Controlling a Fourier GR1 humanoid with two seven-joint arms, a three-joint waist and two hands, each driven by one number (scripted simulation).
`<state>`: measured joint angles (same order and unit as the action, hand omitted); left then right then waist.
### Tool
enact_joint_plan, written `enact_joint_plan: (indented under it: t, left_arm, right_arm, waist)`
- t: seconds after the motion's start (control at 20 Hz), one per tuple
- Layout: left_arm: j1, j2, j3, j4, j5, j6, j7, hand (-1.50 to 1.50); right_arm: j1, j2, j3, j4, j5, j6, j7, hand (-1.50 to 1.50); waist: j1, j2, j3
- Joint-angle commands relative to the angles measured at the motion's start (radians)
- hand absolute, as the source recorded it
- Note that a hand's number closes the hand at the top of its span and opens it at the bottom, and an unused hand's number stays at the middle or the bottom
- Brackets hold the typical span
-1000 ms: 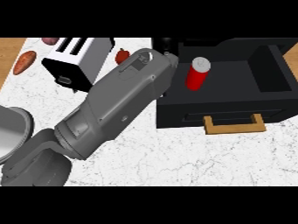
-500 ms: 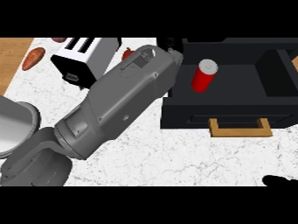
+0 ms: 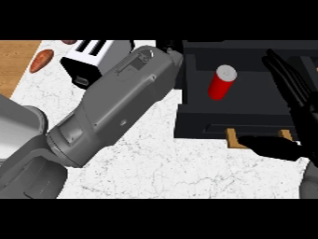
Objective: Pick up the can, place it into the drawer and close the drawer
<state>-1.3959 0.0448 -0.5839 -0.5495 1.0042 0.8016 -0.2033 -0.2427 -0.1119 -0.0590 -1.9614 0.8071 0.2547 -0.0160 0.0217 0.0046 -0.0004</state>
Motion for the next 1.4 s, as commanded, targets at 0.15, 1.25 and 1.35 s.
enact_joint_plan:
  t: [0.15, 1.25, 1.35]
  left_arm:
    - [0.004, 0.074, 0.003, -0.053, -0.035, 0.003, 0.068, -1.50]
    - [0.164, 0.335, 0.009, -0.386, -0.134, 0.018, 0.266, -1.50]
    - [0.176, 0.343, 0.022, -0.390, -0.138, -0.004, 0.260, -1.50]
  right_arm:
    - [-0.197, -0.041, 0.069, 0.352, 0.199, -0.121, -0.059, -1.50]
    - [-0.486, 0.014, 0.011, 1.269, 0.492, -0.738, -0.089, -1.50]
    - [-0.526, -0.008, -0.015, 1.319, 0.484, -0.763, -0.109, -1.50]
  waist:
    - [0.015, 0.001, 0.000]
    - [0.042, 0.004, 0.002]
    - [0.034, 0.007, 0.002]
